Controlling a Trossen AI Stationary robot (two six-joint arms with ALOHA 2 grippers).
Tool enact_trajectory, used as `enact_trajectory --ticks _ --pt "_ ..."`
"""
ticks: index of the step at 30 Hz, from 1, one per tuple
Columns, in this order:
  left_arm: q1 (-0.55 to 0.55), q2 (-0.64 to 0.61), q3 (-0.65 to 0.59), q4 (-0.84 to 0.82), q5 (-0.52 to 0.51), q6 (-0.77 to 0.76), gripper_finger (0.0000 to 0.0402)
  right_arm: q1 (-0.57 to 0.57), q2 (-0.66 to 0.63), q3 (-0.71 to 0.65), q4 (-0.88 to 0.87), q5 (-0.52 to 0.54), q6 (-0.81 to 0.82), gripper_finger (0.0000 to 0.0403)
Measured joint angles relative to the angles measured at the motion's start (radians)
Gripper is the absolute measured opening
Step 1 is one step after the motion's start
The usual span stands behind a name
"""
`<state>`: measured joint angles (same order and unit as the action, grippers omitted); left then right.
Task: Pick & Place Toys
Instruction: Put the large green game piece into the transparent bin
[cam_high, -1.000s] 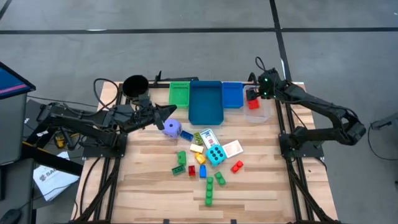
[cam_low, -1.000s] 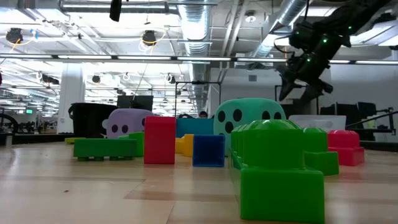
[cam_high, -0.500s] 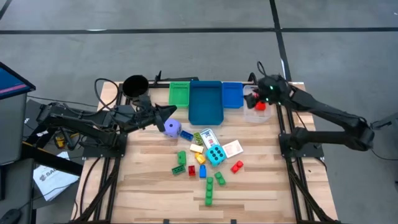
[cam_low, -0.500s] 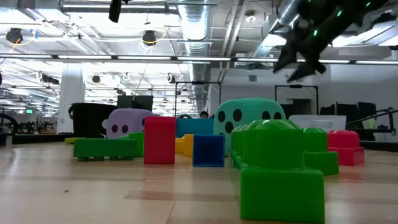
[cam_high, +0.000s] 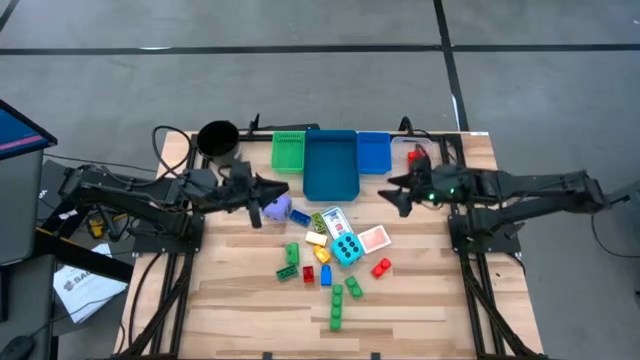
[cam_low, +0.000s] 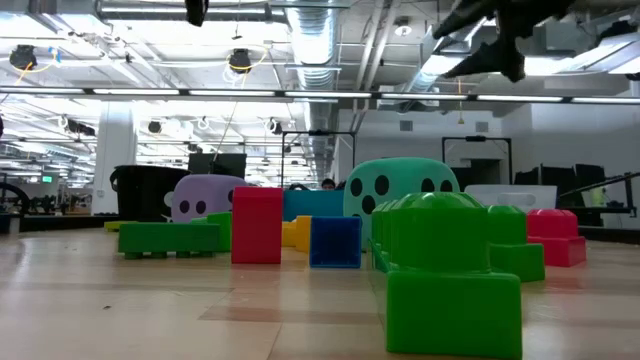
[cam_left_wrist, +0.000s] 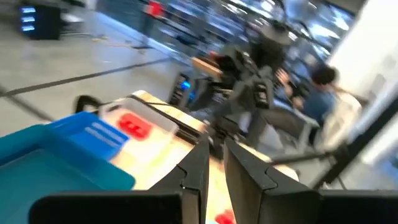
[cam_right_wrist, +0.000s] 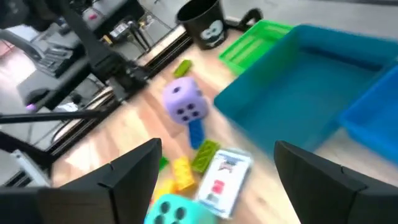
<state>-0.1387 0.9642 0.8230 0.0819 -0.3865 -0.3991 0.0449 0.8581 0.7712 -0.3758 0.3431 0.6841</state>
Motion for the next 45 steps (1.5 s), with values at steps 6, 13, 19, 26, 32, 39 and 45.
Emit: enact_trajectory --ticks 6,13,19,26,32,39,45 --pt "0.000 0.000 0.000 -0.001 0.091 0.107 0.0061 0.167 0.080 0.000 0.168 0.217 0.081 0.0305" --pt "0.000 0.000 0.000 -0.089 0.092 0.107 0.0110 0.290 0.181 0.049 0.260 0.379 0.125 0.0305" --pt "0.000 0.000 0.000 -0.265 0.104 0.242 0.0160 0.343 0.279 0.161 0.243 0.443 0.121 0.0305" --pt "0.010 0.003 0.000 -0.351 0.231 0.493 0.0197 0.348 0.390 0.311 0.197 0.448 0.079 0.0305" --pt "0.057 0.069 0.000 -0.405 0.370 0.491 0.0203 0.335 0.458 0.421 0.135 0.444 -0.036 0.0305" --pt "0.057 0.176 0.000 -0.448 0.422 0.488 0.0205 0.332 0.470 0.516 -0.029 0.434 -0.090 0.0305" --pt "0.057 0.252 0.000 -0.451 0.475 0.421 0.0203 0.334 0.431 0.540 -0.194 0.417 -0.070 0.0305"
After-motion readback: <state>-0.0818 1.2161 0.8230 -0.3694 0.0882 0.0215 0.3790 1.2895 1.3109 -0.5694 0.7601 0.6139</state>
